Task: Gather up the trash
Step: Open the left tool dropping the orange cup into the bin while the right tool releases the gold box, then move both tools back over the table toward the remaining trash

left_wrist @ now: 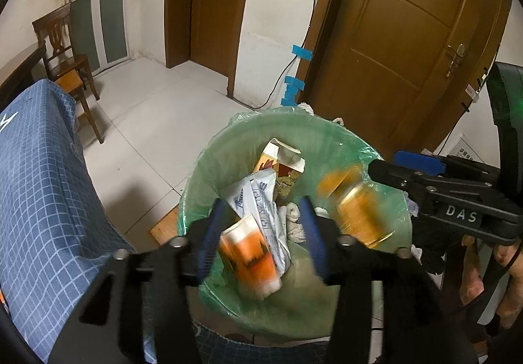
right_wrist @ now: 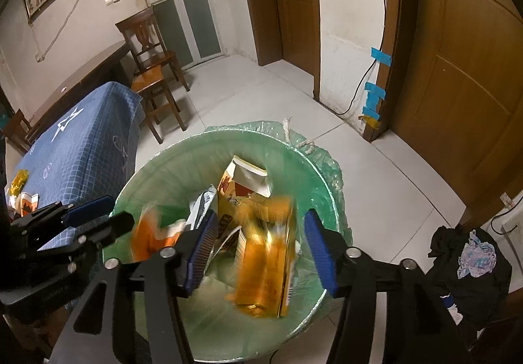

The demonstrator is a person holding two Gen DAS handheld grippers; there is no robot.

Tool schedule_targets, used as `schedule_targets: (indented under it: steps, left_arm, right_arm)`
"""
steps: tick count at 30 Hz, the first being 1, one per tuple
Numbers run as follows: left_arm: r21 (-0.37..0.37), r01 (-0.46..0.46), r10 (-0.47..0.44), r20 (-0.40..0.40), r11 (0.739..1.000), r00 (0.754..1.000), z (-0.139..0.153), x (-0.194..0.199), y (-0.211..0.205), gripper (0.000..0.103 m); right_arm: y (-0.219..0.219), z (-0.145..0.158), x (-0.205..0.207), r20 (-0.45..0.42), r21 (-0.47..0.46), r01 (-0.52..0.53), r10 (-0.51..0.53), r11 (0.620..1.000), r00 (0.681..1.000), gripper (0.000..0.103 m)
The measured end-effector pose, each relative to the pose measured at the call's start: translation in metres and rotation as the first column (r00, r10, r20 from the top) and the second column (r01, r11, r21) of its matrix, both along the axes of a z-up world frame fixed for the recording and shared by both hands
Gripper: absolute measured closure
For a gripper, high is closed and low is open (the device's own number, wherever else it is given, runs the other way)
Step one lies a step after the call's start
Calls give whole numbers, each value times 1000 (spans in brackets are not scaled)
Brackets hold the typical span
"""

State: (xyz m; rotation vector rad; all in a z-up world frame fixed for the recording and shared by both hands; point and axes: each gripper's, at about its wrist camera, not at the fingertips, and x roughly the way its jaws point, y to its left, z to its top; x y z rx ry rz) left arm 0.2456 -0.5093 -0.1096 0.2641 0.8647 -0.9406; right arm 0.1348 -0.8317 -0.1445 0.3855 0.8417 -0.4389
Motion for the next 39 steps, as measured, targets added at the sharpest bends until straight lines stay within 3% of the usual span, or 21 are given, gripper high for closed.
schedule_targets:
  steps: [8,12,15,19,24,29,33,37,39]
  left_arm:
    - [-3,1,-1,-1,1000,1000,2,-2,6,47]
    - [-14,-5,5,7,1000,1000,8,-4,21,45]
    - [-23,-11,11,18,1000,1000,13,-8,37,43]
    - [-40,-13,15,41,999,999,23,-16,71,39]
    - [-80,-47,53,68,996,996,37,-19,130,24]
    - [-120,-131,138,56,984,989,47,-4,212,19]
    - [-156,-257,268,52,954,962,60,16,297,18]
    - [-173,-413,427,54,894,902,68,42,389,17]
    - [-177,-480,495,49,859,867,70,54,423,17]
  right_arm:
    - [5,7,-15,34,1,12,-12,1000,999,41]
    - [27,21,-30,75,-40,1,2,999,997,39]
    - [57,34,-42,130,-80,-22,32,997,991,32]
    - [103,47,-50,195,-124,-72,95,990,976,19]
    - [158,60,-56,285,-128,-126,158,984,945,10]
    - [208,62,-39,291,-125,-238,265,963,919,7]
    - [259,65,-7,256,-163,-379,410,911,875,7]
    - [312,71,34,216,-202,-507,543,838,812,7]
    - [347,75,61,193,-221,-587,625,778,756,11]
